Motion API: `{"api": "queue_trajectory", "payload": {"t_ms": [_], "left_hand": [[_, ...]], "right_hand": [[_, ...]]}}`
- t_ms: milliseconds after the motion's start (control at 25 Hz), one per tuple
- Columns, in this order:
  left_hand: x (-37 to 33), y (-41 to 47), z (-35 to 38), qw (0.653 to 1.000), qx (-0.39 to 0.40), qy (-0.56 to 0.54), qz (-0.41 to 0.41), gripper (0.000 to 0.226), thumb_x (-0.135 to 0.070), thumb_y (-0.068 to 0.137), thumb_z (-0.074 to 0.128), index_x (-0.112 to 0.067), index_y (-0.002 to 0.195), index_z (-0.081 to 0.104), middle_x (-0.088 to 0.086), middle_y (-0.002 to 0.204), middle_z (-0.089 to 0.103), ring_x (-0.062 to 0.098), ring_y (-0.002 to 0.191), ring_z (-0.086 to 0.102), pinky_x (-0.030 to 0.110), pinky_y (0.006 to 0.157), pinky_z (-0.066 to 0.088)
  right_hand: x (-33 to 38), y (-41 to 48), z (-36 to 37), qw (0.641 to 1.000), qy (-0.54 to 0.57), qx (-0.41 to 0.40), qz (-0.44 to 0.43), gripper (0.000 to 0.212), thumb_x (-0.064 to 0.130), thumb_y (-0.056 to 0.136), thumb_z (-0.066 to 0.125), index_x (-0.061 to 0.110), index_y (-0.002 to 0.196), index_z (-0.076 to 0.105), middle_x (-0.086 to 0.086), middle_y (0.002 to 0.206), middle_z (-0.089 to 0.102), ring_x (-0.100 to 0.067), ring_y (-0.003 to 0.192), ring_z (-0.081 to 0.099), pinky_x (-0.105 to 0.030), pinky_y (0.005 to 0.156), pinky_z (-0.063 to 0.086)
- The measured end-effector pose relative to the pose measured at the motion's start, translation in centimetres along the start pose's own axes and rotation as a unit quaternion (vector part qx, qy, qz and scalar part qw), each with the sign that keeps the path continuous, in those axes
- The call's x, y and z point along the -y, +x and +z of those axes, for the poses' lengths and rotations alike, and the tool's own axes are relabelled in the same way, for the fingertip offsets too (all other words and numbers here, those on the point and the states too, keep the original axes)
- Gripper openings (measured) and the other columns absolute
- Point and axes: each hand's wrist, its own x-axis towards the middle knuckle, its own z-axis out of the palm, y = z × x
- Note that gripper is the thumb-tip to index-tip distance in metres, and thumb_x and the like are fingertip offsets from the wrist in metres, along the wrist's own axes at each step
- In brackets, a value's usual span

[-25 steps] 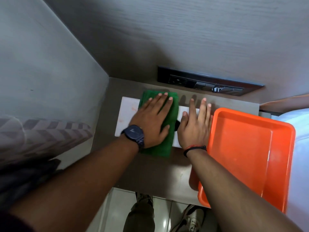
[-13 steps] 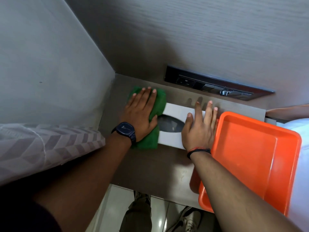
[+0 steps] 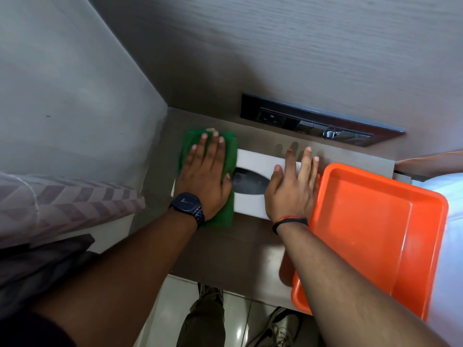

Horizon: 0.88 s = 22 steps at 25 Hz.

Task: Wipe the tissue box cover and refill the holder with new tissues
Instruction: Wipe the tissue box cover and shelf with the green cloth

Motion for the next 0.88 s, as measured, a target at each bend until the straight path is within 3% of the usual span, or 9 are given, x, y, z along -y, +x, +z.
{"api": "queue_trajectory", "payload": {"t_ms": [200, 400, 640, 880], "left_hand": [[3.2, 0.4, -0.6, 0.997, 0.003, -0.003, 0.071, 0.071, -0.033, 0.084, 0.031, -0.005, 0.147, 0.016, 0.014, 0.155, 0.018, 0.028, 0.142, 0.014, 0.038, 0.114, 0.006], [4.0, 0.0, -1.2, 0.999, 0.009, -0.047, -0.01, 0.072, -0.027, 0.084, 0.037, -0.003, 0.146, 0.011, 0.016, 0.155, 0.013, 0.032, 0.142, 0.009, 0.045, 0.115, 0.011], [-2.4, -0.4, 0.6, 0.999, 0.013, 0.014, 0.042, 0.075, -0.029, 0.082, 0.036, -0.005, 0.147, 0.009, 0.014, 0.156, 0.011, 0.028, 0.143, 0.006, 0.04, 0.116, 0.004], [0.9, -0.2, 0.2, 1.0, -0.001, -0.013, 0.018, 0.074, -0.028, 0.081, 0.036, -0.007, 0.148, 0.011, 0.01, 0.157, 0.013, 0.024, 0.143, 0.011, 0.037, 0.116, 0.005]], "right_hand": [[-0.1, 0.0, -0.2, 1.0, -0.009, 0.008, -0.003, 0.047, 0.033, 0.095, 0.033, 0.023, 0.14, 0.039, -0.012, 0.157, 0.022, -0.034, 0.144, 0.016, -0.049, 0.114, 0.021], [0.0, 0.0, -0.3, 1.0, -0.007, 0.011, -0.004, 0.048, 0.033, 0.095, 0.034, 0.023, 0.141, 0.038, -0.013, 0.157, 0.022, -0.034, 0.144, 0.017, -0.05, 0.114, 0.021], [0.1, -0.1, -0.4, 1.0, -0.006, 0.01, -0.008, 0.047, 0.032, 0.095, 0.034, 0.022, 0.141, 0.038, -0.014, 0.157, 0.021, -0.035, 0.144, 0.017, -0.051, 0.114, 0.022], [0.0, -0.1, -0.4, 1.0, -0.02, 0.015, -0.009, 0.048, 0.034, 0.095, 0.032, 0.024, 0.142, 0.035, -0.013, 0.157, 0.02, -0.035, 0.144, 0.015, -0.05, 0.114, 0.021]]}}
